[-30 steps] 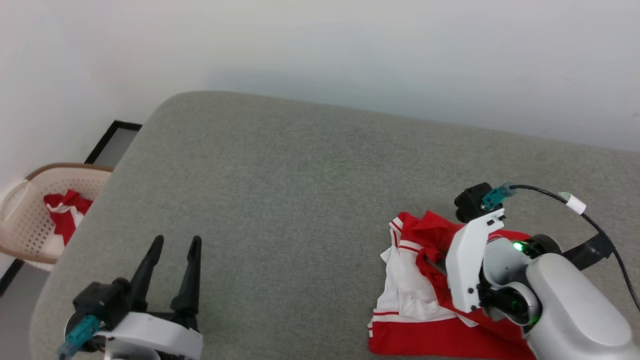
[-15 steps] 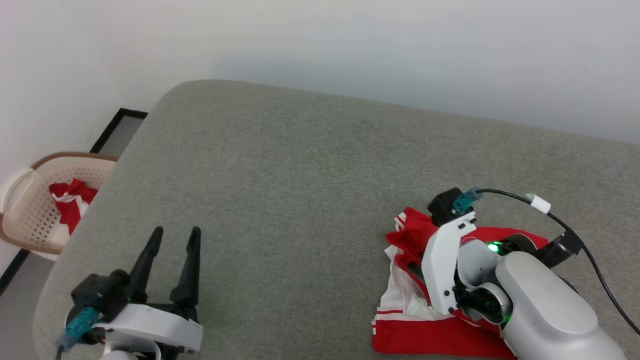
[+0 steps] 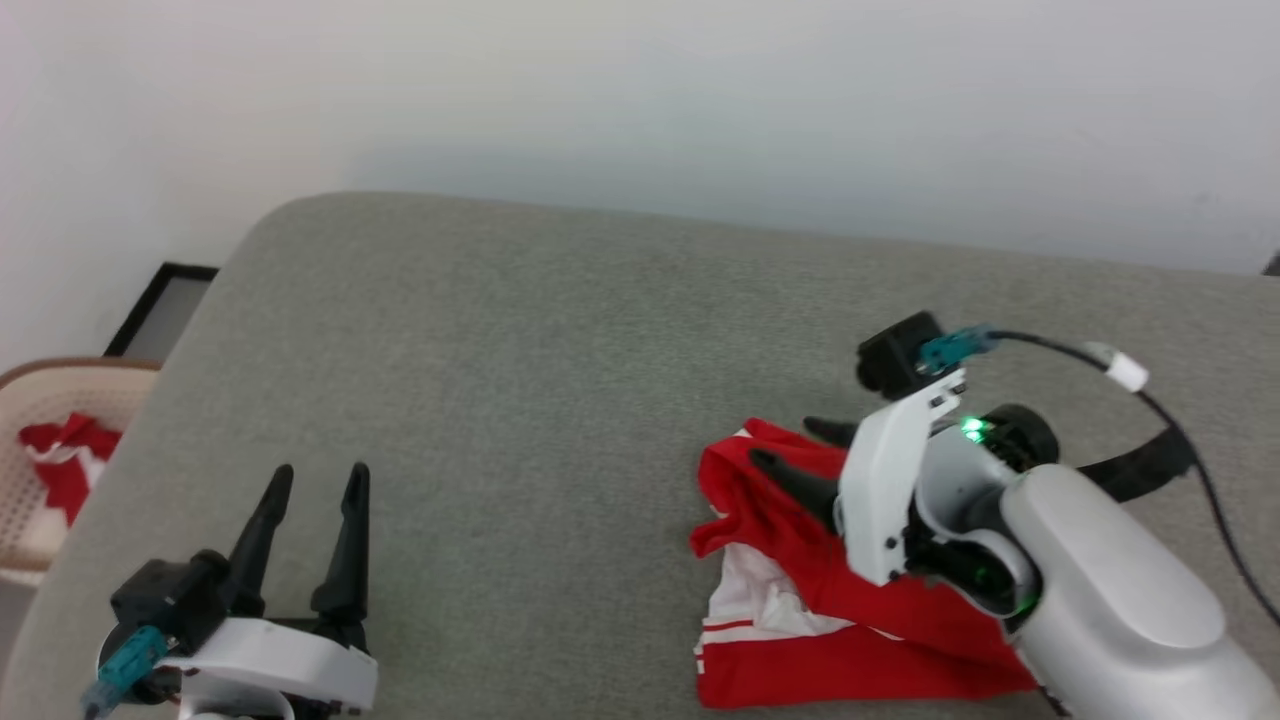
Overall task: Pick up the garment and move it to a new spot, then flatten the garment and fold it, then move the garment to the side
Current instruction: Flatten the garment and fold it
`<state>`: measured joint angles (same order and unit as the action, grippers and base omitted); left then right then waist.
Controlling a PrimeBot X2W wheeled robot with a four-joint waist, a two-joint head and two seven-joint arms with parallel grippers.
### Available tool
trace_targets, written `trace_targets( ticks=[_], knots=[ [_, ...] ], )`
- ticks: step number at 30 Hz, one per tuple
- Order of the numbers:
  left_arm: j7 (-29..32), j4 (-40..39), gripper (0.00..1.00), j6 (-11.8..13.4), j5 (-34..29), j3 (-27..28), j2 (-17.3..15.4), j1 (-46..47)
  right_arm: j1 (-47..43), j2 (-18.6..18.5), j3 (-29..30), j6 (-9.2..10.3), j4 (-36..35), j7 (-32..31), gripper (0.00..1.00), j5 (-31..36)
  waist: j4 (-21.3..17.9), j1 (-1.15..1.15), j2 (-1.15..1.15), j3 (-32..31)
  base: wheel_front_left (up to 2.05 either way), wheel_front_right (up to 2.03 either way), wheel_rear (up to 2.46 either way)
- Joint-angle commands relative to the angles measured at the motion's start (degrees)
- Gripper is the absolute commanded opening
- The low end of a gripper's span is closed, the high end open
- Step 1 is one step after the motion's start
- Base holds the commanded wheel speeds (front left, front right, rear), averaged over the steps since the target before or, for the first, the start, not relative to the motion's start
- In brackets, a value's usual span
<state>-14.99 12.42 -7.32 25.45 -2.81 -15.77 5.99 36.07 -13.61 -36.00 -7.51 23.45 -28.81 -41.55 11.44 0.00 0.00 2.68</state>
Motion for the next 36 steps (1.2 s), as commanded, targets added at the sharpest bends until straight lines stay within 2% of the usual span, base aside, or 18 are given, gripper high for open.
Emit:
trace_targets(
  ticks=[1, 11, 17, 27, 36],
  knots=[
    [-0.2, -0.01, 1.0, -0.18, -0.25, 0.18, -0.25, -0.36, -0.75, -0.69, 0.56, 0.04, -0.76, 0.93, 1.0, -0.34, -1.9, 0.0, 0.0, -0.76, 0.0, 0.0, 0.0],
    [-0.12, -1.05, 1.0, -0.13, -0.39, 2.47, -1.38, -3.13, -5.63, -5.76, 4.84, 0.03, -7.17, 12.12, 1.0, -2.01, -8.25, 0.0, 0.0, -2.52, 0.0, 0.0, 0.0],
    [-0.1, -1.78, 1.0, -0.01, -0.81, 3.81, -1.5, -4.91, -9.39, -10.79, 5.98, 0.03, -9.25, 20.17, 1.0, -1.73, -10.65, 0.0, 0.0, -3.22, 0.0, 0.0, 0.0],
    [-0.1, -3.1, 1.0, -0.05, -1.35, 6.38, -1.37, -7.46, -17.02, -17.26, 9.87, 0.03, -7.81, 35.92, 1.0, -1.22, -11.76, 0.0, 0.0, -4.02, 0.0, 0.0, 0.0],
    [-0.1, -1.91, 1.0, -0.09, -1.7, 6.91, -1.61, -8.61, -22.35, -19.48, 13.97, 0.03, -5.42, 41.7, 1.0, -0.99, -11.74, 0.0, 0.0, -4.9, 0.0, 0.0, 0.0]
  ],
)
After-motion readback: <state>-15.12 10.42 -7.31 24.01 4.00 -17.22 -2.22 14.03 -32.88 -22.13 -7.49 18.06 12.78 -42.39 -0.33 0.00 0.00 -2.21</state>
